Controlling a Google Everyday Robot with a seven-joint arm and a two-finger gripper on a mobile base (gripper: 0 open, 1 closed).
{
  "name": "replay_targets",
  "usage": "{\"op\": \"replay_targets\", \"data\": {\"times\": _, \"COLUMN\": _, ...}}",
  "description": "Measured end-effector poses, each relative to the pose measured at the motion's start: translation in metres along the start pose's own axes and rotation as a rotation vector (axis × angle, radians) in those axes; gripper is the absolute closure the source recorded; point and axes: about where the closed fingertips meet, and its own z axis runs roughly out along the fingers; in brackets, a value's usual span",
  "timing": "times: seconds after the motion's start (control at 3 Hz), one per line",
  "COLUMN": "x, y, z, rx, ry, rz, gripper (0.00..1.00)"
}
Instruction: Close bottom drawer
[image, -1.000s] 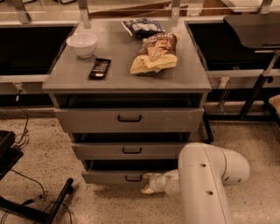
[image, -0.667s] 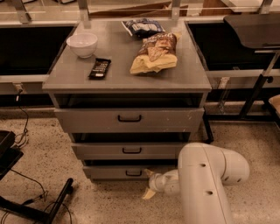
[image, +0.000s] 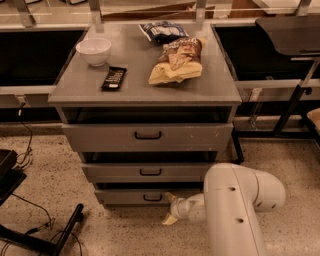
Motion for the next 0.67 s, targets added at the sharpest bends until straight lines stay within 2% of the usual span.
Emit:
{"op": "replay_targets", "data": {"times": 0.33, "x": 0.0, "y": 0.0, "z": 0.0, "rx": 0.0, "ry": 0.0, "rz": 0.0, "gripper": 0.42}}
{"op": "replay_targets", "data": {"times": 0.67, "x": 0.002, "y": -0.001, "z": -0.015, "rx": 0.028, "ry": -0.005, "rz": -0.01, "gripper": 0.66}}
